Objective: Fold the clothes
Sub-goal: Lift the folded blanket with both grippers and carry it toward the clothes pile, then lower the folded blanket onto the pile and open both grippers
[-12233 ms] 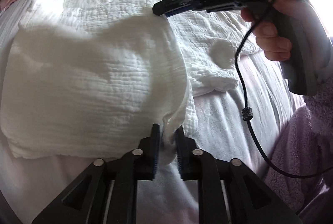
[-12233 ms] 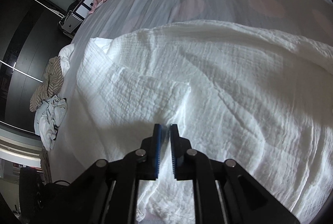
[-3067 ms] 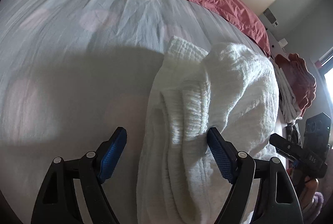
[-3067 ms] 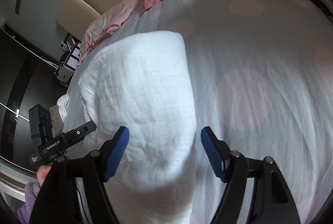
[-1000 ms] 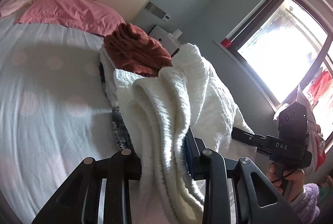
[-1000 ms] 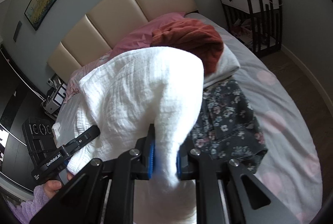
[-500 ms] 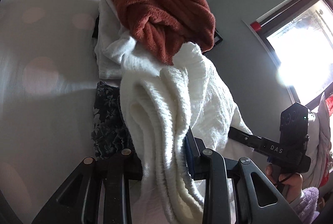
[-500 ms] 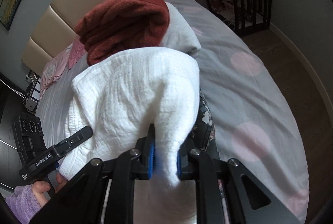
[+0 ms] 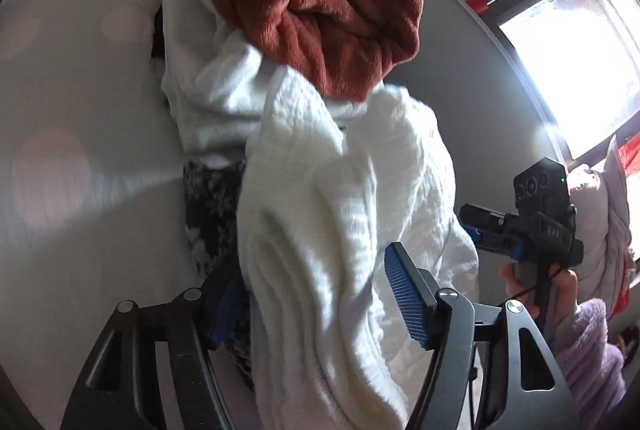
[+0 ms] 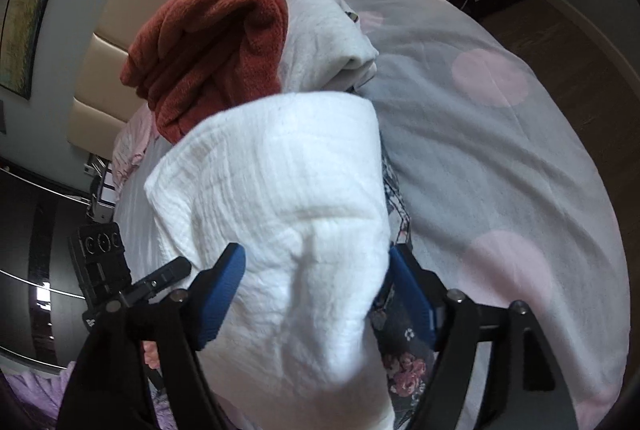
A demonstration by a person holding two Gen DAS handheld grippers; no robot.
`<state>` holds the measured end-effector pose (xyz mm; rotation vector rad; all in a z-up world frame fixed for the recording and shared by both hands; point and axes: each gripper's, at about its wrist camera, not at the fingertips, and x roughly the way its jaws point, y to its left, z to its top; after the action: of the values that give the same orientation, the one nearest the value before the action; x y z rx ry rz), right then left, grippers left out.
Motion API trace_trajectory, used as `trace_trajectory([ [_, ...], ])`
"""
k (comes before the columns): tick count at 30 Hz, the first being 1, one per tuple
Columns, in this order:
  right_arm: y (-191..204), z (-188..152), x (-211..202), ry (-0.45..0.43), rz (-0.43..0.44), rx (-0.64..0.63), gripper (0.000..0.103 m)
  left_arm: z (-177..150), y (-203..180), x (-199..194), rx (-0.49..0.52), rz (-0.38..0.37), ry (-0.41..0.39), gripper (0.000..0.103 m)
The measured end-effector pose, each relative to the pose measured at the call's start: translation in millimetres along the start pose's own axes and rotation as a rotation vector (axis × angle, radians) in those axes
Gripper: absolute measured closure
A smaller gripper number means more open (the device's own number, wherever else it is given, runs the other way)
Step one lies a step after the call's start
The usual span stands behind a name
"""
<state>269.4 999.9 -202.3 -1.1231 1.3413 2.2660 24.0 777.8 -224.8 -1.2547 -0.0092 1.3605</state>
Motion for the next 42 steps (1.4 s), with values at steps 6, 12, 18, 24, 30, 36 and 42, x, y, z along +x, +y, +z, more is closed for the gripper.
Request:
trace_trajectory([
  [6,-3,27,8,-0.01,0.023,0.051,0.029,16,4,0,0.006,-0.005,0.018,0.026],
  [12,17,29,16,-0.016,-0.066,-0.028,0.068,19,1,7,0.04,0.004,0.026,0.065],
  [18,68,27,-5,-0.12,-0.181,-0.307,0.083,10,-17,-22,0.108,0.015,-0.111,0.074],
  [24,70,34,31,-0.055,-0.304,-0.334,0.084,-4,-9,-19,0.073,0.105,-0.085,0.075],
  [30,56,36,52,-0.013,-0.339,-0.262,0.074,6,11,1,0.072,0.188,-0.009,0.072],
  [36,66,32,9,-0.095,-0.394,-0.218,0.066,3,-1,-42,0.054,0.222,-0.064,0.05],
  [42,89,-9,-49,-0.183,-0.462,-0.269,0.067,-24,-50,-85,0.181,0.249,-0.096,0.05],
])
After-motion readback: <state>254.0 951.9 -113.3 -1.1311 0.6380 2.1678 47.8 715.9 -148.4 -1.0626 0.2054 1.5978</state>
